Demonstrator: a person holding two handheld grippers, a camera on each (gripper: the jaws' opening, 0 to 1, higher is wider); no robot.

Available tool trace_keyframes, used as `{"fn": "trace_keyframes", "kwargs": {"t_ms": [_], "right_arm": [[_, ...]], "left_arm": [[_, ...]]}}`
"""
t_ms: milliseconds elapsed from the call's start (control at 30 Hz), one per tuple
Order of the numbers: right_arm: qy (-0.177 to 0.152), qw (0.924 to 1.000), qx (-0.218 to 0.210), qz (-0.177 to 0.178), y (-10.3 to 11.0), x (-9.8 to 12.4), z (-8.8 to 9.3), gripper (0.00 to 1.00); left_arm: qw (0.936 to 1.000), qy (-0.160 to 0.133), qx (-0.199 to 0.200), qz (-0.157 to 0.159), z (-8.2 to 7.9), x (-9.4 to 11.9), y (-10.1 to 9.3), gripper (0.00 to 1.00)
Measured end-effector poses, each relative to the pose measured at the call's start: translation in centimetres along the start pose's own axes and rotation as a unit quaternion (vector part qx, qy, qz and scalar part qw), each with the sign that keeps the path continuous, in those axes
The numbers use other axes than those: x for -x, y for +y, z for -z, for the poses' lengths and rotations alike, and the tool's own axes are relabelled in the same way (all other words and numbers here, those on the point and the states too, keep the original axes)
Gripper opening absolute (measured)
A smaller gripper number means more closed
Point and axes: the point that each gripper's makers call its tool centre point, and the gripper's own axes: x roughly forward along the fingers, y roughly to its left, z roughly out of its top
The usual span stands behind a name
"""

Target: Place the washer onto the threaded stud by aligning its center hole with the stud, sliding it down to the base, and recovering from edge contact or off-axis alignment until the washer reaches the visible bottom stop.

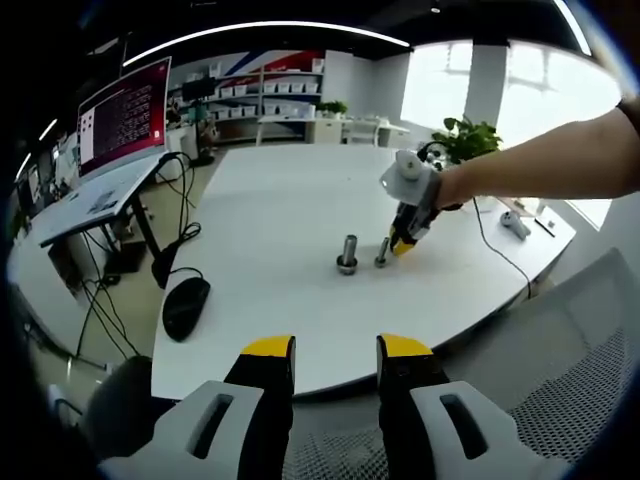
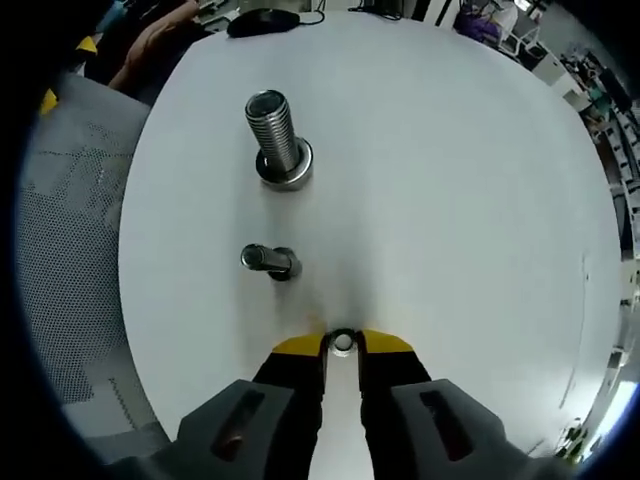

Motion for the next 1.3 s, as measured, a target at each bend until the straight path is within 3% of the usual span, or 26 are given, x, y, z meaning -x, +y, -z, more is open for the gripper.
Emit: {"fn": "trace_keyframes", "kwargs": {"t_ms": [367,700,1000,1167,1300], "right_arm": [[-0.054,0.9981,-0.029,-0.006,0.8,0.4,0.1,0.16],[-0.042,0.999,-0.016,-0.004,0.4,0.4,0.6,0.15],[-0.048,0.9982,-0.034,0.015,0.2,0.3,0.6,0.15],[-0.043,0.9968,-0.067,-0.004,0.7,0.5,1.4,0.18],[-0.042,0.9974,-0.059,-0.003,1.1,0.7,1.4,0.17]], "left_arm": [[1.0,0.0,0.0,0.0,0.0,0.0,0.0,0.31],[1.0,0.001,-0.001,0.0,0.0,0.0,0.0,0.31],[1.0,0.0,-0.001,0.001,0.0,0.0,-0.1,0.31],[1.0,0.001,-0.003,0.002,0.1,0.0,-0.1,0.31],[1.0,0.001,-0.003,0.002,0.0,0.0,-0.2,0.31]]}}
